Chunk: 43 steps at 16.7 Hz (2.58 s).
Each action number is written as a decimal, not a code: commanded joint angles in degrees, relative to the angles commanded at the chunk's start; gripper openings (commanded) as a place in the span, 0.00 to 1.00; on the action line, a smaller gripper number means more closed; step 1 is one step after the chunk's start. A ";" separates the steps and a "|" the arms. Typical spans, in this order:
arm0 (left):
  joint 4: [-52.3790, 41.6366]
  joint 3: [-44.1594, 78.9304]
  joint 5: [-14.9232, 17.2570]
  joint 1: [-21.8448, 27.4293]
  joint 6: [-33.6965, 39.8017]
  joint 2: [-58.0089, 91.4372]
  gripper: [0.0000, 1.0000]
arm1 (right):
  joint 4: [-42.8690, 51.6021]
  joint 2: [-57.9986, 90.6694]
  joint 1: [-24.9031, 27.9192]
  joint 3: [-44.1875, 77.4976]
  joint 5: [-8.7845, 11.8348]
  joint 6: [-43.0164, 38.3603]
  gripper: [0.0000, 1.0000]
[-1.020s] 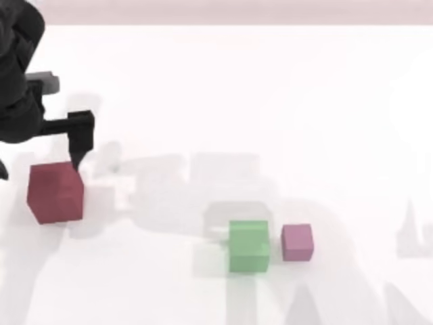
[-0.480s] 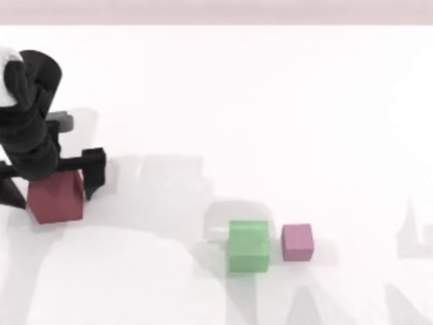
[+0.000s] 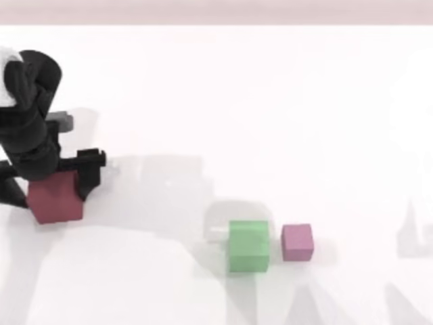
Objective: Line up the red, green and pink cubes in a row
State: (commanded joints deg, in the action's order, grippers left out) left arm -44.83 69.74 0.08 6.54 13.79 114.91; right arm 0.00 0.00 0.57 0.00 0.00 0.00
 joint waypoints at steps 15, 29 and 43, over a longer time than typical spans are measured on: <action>0.00 0.00 0.00 0.00 0.00 0.00 0.00 | 0.00 0.00 0.00 0.00 0.00 0.00 1.00; -15.16 9.07 -0.19 -1.11 0.07 -6.71 0.00 | 0.00 0.00 0.00 0.00 0.00 0.00 1.00; -18.63 9.50 -0.38 25.90 19.65 -8.86 0.00 | 0.00 0.00 0.00 0.00 0.00 0.00 1.00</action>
State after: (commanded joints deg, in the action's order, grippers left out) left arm -63.46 79.24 -0.29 32.45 33.44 106.05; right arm 0.00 0.00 0.57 0.00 0.00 0.00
